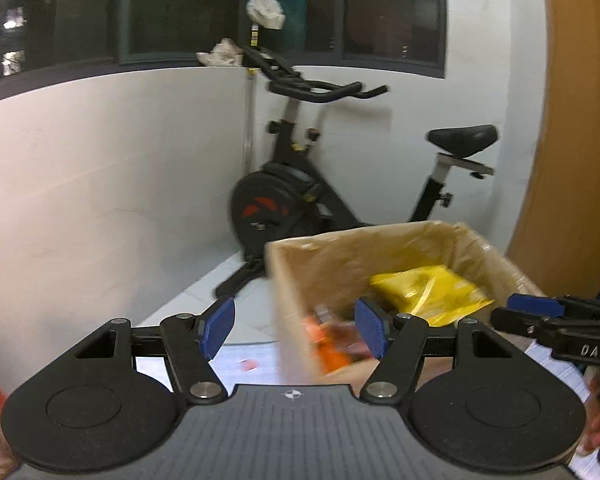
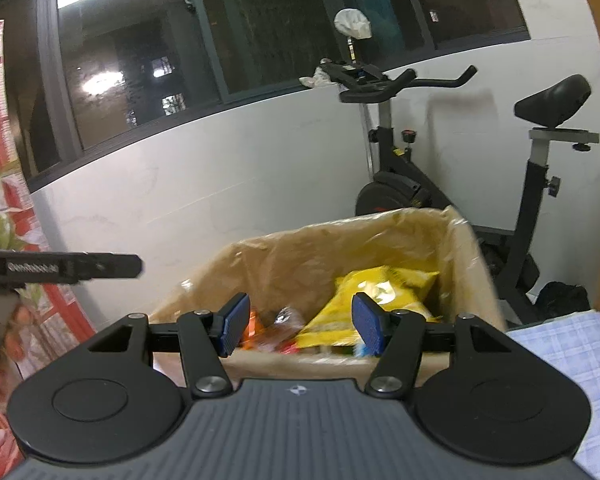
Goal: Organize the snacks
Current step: 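Move both tools back toward the remaining snacks on the table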
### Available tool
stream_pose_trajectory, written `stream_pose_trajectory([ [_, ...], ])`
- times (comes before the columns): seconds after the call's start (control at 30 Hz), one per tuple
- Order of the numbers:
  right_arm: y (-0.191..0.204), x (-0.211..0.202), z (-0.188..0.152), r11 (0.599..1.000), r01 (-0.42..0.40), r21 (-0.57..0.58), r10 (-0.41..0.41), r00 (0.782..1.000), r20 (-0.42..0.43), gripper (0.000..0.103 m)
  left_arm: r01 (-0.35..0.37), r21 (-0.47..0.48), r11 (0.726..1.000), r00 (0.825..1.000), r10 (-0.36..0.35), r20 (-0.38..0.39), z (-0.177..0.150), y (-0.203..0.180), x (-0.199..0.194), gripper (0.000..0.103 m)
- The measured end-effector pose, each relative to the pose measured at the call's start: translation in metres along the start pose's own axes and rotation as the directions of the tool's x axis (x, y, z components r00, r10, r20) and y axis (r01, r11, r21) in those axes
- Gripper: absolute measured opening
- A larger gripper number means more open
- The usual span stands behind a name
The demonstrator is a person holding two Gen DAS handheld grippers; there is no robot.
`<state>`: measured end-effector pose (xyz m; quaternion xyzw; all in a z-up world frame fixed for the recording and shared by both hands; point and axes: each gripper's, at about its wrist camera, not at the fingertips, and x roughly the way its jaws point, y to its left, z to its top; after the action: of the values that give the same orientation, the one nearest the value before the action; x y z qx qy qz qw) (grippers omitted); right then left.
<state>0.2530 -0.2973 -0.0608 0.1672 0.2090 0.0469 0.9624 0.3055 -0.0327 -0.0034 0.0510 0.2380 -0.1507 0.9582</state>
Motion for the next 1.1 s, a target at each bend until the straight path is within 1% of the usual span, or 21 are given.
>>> stream_pose_trajectory([
  [0.17, 0.029, 0.009, -0.021, 0.999, -0.052, 0.0, 0.052, 0.998, -0.035, 0.061, -0.083, -0.03, 0.996, 0.995, 0.081, -0.051, -0.027, 0.051, -0.034, 0.069],
  [0.27, 0.047, 0.023, -0.039, 0.997, -0.079, 0.009, 0.079, 0.993, -0.086, 0.061, -0.187, -0.008, 0.982, 0.979, 0.186, -0.089, -0.047, 0.077, -0.048, 0.069],
  [0.3, 0.052, 0.028, -0.044, 0.996, -0.09, 0.018, 0.091, 0.99, -0.107, 0.061, -0.204, -0.02, 0.979, 0.975, 0.202, -0.098, -0.054, 0.087, -0.052, 0.069],
  [0.4, 0.072, 0.045, -0.064, 0.992, -0.122, 0.028, 0.125, 0.978, -0.169, 0.061, -0.231, -0.079, 0.97, 0.967, 0.22, -0.125, -0.072, 0.118, -0.062, 0.069],
  [0.5, 0.089, 0.06, -0.082, 0.99, -0.137, 0.026, 0.139, 0.964, -0.227, 0.061, -0.292, -0.09, 0.952, 0.949, 0.277, -0.15, -0.091, 0.146, -0.066, 0.069],
  [0.57, 0.104, 0.072, -0.097, 0.989, -0.147, 0.02, 0.147, 0.951, -0.273, 0.061, -0.312, -0.122, 0.942, 0.943, 0.291, -0.162, -0.103, 0.163, -0.069, 0.069],
  [0.67, 0.125, 0.084, -0.117, 0.987, -0.162, -0.009, 0.15, 0.931, -0.333, 0.061, -0.327, -0.182, 0.927, 0.938, 0.295, -0.181, -0.122, 0.186, -0.066, 0.069],
  [0.73, 0.138, 0.093, -0.129, 0.983, -0.182, -0.021, 0.162, 0.915, -0.369, 0.061, -0.34, -0.2, 0.919, 0.933, 0.302, -0.198, -0.133, 0.196, -0.061, 0.068],
  [0.9, 0.172, 0.116, -0.157, 0.97, -0.238, -0.039, 0.195, 0.87, -0.453, 0.061, -0.338, -0.242, 0.909, 0.932, 0.289, -0.218, -0.157, 0.214, -0.05, 0.068],
  [1.0, 0.19, 0.129, -0.17, 0.959, -0.278, -0.05, 0.218, 0.841, -0.496, 0.061, -0.33, -0.252, 0.909, 0.937, 0.283, -0.207, -0.168, 0.219, -0.049, 0.068],
  [1.03, 0.197, 0.133, -0.174, 0.953, -0.297, -0.062, 0.226, 0.83, -0.51, 0.061, -0.328, -0.258, 0.909, 0.938, 0.281, -0.204, -0.17, 0.22, -0.047, 0.068],
  [1.1, 0.209, 0.139, -0.181, 0.938, -0.329, -0.106, 0.227, 0.816, -0.531, 0.061, -0.325, -0.272, 0.906, 0.939, 0.276, -0.203, -0.178, 0.224, -0.044, 0.068],
])
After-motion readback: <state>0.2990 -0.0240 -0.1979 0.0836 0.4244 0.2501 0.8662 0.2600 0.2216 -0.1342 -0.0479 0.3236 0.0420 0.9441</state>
